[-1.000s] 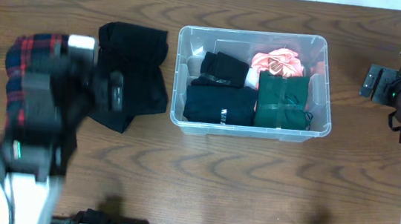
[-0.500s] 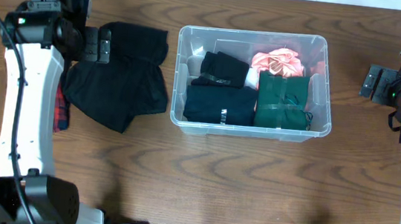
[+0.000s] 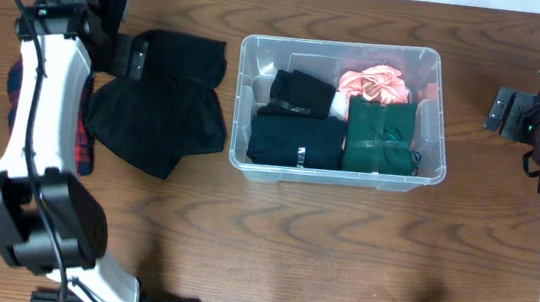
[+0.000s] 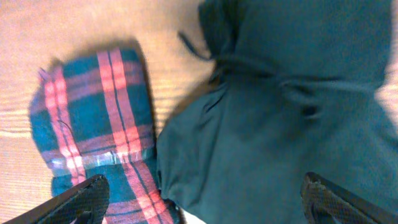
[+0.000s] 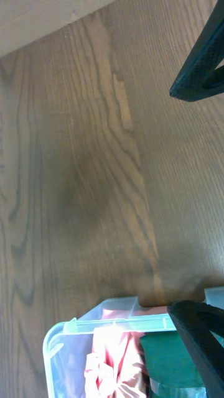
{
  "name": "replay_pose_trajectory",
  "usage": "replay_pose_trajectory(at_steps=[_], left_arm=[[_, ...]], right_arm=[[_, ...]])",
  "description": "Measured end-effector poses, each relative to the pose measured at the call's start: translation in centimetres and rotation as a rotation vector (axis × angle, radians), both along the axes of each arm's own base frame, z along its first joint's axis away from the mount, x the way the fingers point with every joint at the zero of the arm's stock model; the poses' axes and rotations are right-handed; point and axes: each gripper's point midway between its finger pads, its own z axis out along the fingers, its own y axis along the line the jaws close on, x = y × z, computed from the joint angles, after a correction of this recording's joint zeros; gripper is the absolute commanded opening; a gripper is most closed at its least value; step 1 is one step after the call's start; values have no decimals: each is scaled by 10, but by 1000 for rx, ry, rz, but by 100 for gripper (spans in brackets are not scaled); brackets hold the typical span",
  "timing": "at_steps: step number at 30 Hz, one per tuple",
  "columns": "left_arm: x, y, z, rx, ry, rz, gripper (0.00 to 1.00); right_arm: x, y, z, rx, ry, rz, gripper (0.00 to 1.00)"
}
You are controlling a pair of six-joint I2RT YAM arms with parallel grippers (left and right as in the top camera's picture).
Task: Pack container
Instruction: 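Lower the left gripper onto the black garment and grasp it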
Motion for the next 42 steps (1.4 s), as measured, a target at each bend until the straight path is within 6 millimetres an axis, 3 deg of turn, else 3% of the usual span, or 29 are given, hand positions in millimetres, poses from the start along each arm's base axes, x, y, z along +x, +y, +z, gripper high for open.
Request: replay_pose_trajectory(at_steps=[5,17,31,42], left_arm=[[3,8,-37,-102,61,-34,98],[22,1,-109,-191,121,-137,98],[39,3,-113,-141,67,-261,98],[38,0,-133,-172,103,-272,98]], right_arm=[[0,0,0,0,0,0,99],[0,0,0,0,0,0,99],[0,0,0,0,0,0,99],[0,0,0,0,0,0,99]])
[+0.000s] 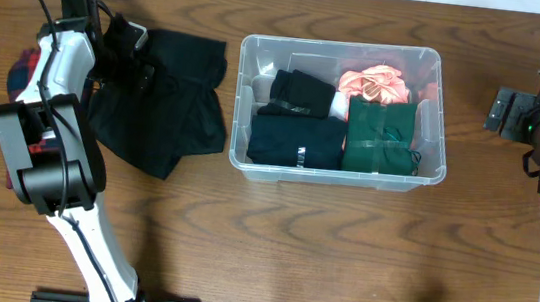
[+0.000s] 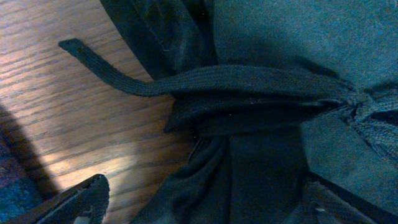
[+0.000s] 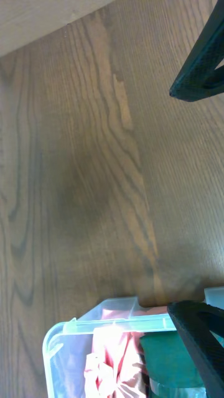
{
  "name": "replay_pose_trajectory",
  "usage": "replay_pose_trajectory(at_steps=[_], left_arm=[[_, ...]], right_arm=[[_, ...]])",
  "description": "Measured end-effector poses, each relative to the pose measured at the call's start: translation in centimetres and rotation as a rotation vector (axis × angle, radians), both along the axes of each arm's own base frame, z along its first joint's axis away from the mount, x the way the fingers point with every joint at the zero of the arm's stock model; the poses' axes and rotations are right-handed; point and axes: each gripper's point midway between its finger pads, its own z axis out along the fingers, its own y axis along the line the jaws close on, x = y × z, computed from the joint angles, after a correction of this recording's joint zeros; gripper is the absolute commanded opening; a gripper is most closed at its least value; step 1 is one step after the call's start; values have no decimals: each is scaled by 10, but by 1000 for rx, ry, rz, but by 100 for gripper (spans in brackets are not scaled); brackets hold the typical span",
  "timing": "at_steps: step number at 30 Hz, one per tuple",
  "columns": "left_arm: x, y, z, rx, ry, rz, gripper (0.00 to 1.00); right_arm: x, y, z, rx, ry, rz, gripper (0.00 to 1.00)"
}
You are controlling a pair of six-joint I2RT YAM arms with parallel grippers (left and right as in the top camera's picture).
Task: Pack container
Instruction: 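Lower the left gripper onto the black garment and grasp it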
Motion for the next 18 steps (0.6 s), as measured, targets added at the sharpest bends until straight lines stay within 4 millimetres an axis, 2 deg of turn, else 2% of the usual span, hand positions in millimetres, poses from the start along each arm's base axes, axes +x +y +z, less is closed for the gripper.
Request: replay_pose_trajectory(at_steps=[14,18], left_arm=[[-7,-7,-12,-61,62,7,100],[-14,-10,-13,-78,88,9,96]], right_arm=[[0,0,0,0,0,0,99],[0,0,0,0,0,0,99]])
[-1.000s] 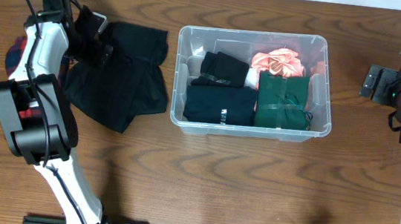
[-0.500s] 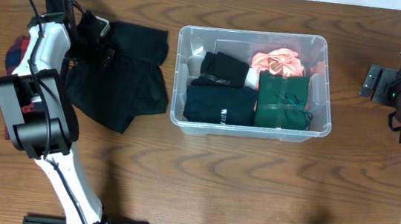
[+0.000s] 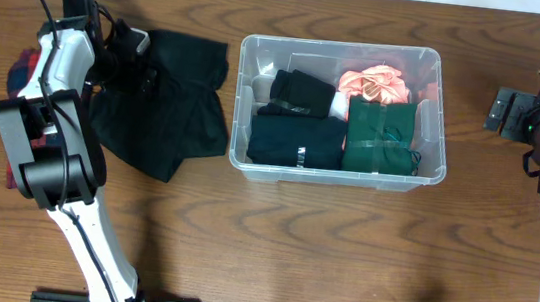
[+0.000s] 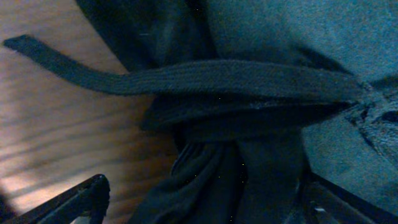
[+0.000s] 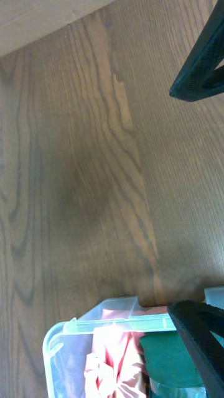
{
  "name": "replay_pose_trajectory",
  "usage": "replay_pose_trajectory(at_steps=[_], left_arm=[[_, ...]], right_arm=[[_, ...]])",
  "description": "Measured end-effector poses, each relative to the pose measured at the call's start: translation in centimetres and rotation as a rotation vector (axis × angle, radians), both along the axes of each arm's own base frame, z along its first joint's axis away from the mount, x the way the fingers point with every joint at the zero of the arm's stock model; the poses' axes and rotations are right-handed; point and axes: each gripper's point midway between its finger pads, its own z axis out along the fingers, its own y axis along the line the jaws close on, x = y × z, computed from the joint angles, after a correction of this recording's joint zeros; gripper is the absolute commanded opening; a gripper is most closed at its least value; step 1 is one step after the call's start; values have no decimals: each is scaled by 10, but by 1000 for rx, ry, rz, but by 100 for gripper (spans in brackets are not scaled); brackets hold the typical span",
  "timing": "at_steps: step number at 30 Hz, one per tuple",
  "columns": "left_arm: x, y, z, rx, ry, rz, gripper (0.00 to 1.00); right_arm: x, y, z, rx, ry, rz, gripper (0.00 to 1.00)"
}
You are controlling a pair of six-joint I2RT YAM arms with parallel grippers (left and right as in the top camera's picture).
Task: Pack container
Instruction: 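Lower the left gripper onto the black garment and grasp it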
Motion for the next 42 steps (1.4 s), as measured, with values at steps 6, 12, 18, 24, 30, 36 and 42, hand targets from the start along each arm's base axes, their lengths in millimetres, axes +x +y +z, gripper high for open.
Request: replay_pose_trajectory(at_steps=[6,12,18,24,30,36,42], left_arm=[[-9,-7,-2,-32,38,-3,76],[-12,-15,-1,-54,50,-16,56],[-15,-20,-1,-74,62,-28,30],[-16,-20,0,-77,62,-31,6],[-15,-20,4,-71,58,-41,6],[-14,-19,7,-62,58,-42,6],[-7,-11,22,-3,33,-42,6]], right_arm=[[0,0,0,0,0,0,99],[0,0,0,0,0,0,99],[0,0,0,0,0,0,99],[0,0,0,0,0,0,99],[0,0,0,0,0,0,99],[0,0,0,0,0,0,99],[0,0,0,0,0,0,99]])
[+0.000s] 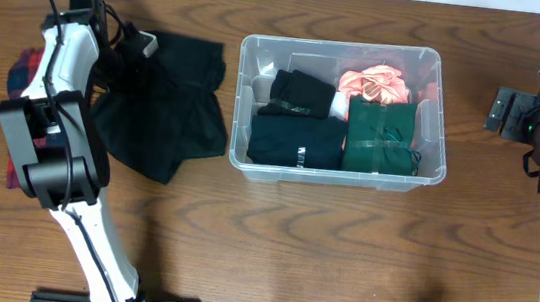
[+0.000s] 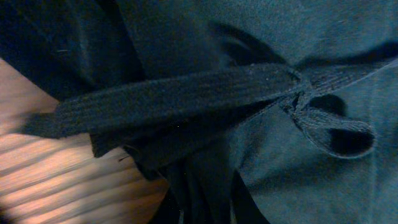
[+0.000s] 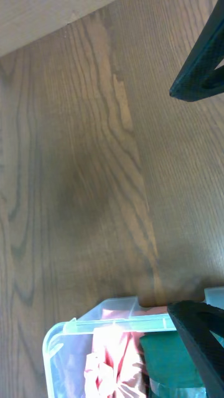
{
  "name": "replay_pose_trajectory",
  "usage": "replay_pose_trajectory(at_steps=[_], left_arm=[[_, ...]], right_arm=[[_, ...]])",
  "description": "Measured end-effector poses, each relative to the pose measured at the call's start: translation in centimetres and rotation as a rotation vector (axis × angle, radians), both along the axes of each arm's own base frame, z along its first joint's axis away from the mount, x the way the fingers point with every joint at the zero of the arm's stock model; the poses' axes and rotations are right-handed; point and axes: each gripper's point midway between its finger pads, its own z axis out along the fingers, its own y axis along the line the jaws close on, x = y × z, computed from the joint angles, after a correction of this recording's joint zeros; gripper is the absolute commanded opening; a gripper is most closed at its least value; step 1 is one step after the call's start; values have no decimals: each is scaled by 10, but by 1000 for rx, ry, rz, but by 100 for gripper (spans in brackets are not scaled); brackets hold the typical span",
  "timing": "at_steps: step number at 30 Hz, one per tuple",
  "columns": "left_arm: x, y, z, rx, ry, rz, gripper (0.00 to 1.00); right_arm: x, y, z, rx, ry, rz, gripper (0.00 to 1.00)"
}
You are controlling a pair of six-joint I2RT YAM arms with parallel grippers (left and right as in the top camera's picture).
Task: Pack container
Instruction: 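Lower the left gripper onto the black garment and grasp it, then lift the black garment and carry it over the bin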
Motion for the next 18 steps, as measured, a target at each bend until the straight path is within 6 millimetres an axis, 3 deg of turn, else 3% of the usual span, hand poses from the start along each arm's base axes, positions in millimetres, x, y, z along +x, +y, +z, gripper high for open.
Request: replay_pose_trajectory(at_steps=[4,12,18], left_arm=[[4,8,30,51,-64,7,6],[5,12,115,131,-247,8,6],[0,-8,170,176,-375,-64,6]], right_arm=[[0,0,0,0,0,0,99],[0,0,0,0,0,0,99],[0,0,0,0,0,0,99]])
